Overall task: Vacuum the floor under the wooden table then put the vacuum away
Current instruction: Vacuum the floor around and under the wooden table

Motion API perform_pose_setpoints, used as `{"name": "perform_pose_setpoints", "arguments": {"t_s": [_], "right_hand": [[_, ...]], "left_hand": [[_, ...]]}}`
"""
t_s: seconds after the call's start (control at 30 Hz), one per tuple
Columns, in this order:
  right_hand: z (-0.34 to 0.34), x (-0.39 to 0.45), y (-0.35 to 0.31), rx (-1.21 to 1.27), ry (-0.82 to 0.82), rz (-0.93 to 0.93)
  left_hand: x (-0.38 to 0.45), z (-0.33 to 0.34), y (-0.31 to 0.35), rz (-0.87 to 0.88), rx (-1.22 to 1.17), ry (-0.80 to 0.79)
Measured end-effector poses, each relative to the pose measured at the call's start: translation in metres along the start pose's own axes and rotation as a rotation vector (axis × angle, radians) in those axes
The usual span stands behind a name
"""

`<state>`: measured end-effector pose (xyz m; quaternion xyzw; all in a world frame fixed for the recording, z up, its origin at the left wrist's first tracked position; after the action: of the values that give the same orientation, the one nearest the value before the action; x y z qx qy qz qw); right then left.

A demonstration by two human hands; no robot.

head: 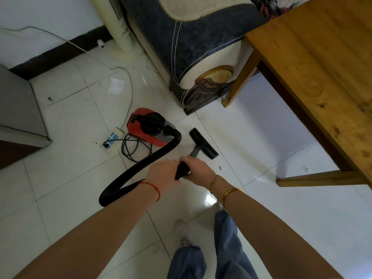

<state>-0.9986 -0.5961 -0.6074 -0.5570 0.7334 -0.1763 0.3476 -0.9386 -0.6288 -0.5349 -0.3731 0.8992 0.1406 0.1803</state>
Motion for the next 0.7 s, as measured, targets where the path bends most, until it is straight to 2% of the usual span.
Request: {"name": "perform_pose_setpoints", "arguments": {"t_s": [0.27, 0.7], "right_hand": [[-0.035, 0.012, 0.044, 0.002, 0.036, 0.042], [-0.142, 0.046, 0.16, -0.046, 0.036, 0.089]], "left_hand": [[0.039, -0.011, 0.035, 0.013, 0.012, 0.019], [0.156, -0.034, 0.14, 0.013, -0.09, -0.013]]}}
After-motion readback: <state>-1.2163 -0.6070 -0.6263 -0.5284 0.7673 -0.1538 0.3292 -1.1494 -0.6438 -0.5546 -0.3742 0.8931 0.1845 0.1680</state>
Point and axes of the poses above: each hand's wrist, its own x-axis towards the middle knuckle, its own z-axis out of the palm, y = z × x, the point moved 10 cm from there along x, towards the middle knuckle, and after that the axes turned 11 degrees about y, right-handed, at the moved point
